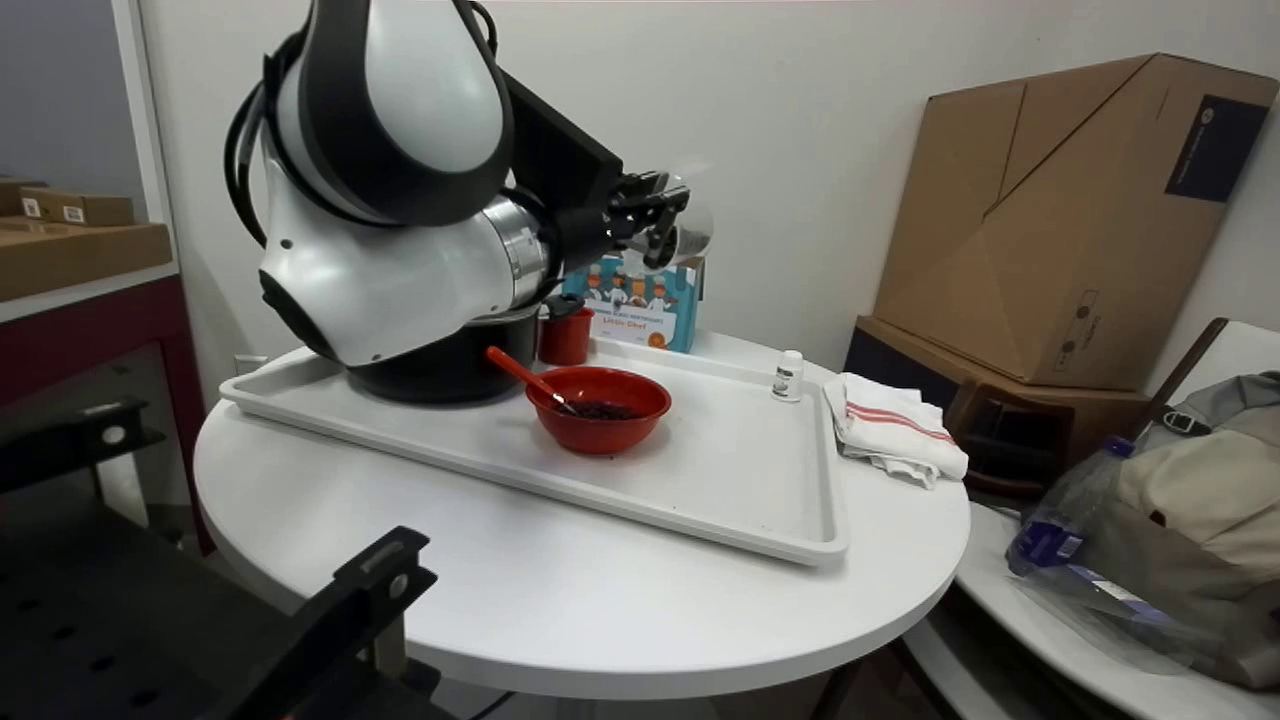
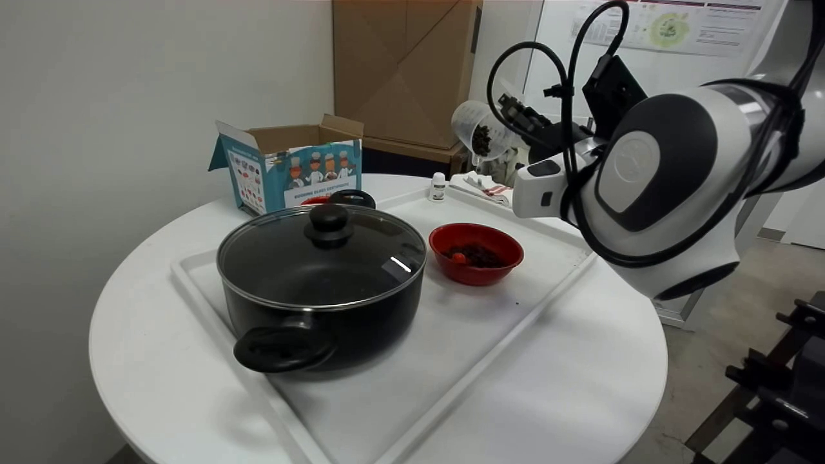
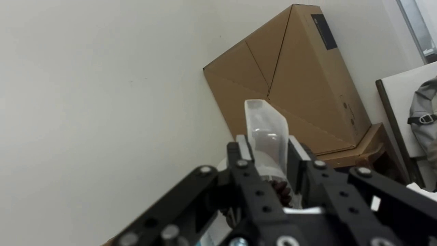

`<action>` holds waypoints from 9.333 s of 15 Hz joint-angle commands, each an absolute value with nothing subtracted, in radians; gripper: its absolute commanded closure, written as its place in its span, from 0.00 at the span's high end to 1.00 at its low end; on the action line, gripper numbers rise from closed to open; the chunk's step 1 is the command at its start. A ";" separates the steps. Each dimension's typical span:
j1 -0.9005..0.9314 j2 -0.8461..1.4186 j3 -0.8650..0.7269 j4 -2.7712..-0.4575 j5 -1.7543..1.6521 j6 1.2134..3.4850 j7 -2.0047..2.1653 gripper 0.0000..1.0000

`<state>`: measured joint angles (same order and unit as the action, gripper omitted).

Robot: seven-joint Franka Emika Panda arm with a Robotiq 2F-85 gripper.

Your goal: Pour the contents in the jug into the red bowl

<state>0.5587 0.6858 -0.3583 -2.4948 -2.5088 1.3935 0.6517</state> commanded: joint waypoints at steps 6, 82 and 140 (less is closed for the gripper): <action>0.628 0.763 -0.422 -2.477 -2.509 1.307 0.732 0.11; -0.099 0.366 0.162 -2.383 -1.861 1.808 0.549 0.09; -0.303 0.685 -0.078 -1.899 0.066 2.241 -0.406 0.74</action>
<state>-0.3347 0.7087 -0.0504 -1.8698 0.1173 2.2255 -0.4684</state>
